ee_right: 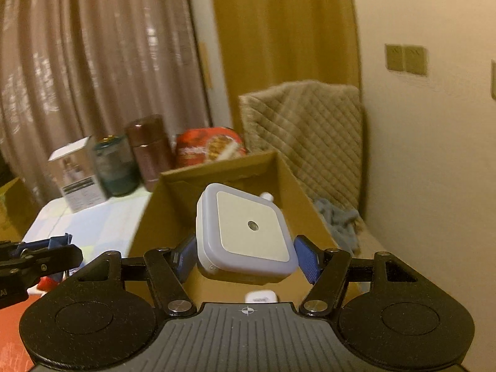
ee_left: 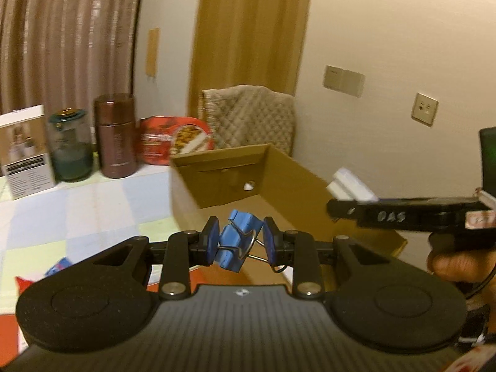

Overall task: Organize rigid objects
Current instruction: 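Carry the clip and night light into the box and release both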

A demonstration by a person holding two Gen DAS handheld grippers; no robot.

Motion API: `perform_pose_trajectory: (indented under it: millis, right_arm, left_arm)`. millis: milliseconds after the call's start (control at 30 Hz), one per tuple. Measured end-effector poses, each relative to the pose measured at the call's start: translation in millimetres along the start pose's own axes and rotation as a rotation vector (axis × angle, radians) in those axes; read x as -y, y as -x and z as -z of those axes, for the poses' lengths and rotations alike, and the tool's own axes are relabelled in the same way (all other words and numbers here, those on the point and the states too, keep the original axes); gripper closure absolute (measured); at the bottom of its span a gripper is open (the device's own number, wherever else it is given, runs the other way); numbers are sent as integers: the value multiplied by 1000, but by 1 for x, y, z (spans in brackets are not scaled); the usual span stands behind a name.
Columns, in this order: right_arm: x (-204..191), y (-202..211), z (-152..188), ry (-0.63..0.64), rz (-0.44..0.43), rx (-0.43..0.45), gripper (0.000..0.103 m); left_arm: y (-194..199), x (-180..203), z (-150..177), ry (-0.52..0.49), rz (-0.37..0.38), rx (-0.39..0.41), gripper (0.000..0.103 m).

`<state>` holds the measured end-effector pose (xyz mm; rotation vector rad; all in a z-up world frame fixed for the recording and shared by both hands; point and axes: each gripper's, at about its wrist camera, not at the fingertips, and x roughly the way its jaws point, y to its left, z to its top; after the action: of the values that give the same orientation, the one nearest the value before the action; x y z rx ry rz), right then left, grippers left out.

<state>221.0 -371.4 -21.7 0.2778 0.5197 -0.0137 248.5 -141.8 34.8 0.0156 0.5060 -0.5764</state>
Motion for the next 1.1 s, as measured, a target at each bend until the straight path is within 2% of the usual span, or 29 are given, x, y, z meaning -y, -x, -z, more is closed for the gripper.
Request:
perform_pose_trajectory:
  millis: [233, 567, 733, 1100]
  right_arm:
    - [26, -9, 4, -46, 19, -56, 40]
    - [36, -14, 9, -60, 17, -85, 40]
    - [36, -16, 8, -71, 11, -89, 40]
    - [29, -17, 8, -68, -18, -99, 40]
  left_arm:
    - [-34, 13, 1, -2, 42, -57, 77]
    - [-63, 21, 3, -30, 38, -94, 79]
    - [-72, 17, 0, -10, 38, -100, 79]
    - [-46, 0, 0, 5, -7, -80, 79]
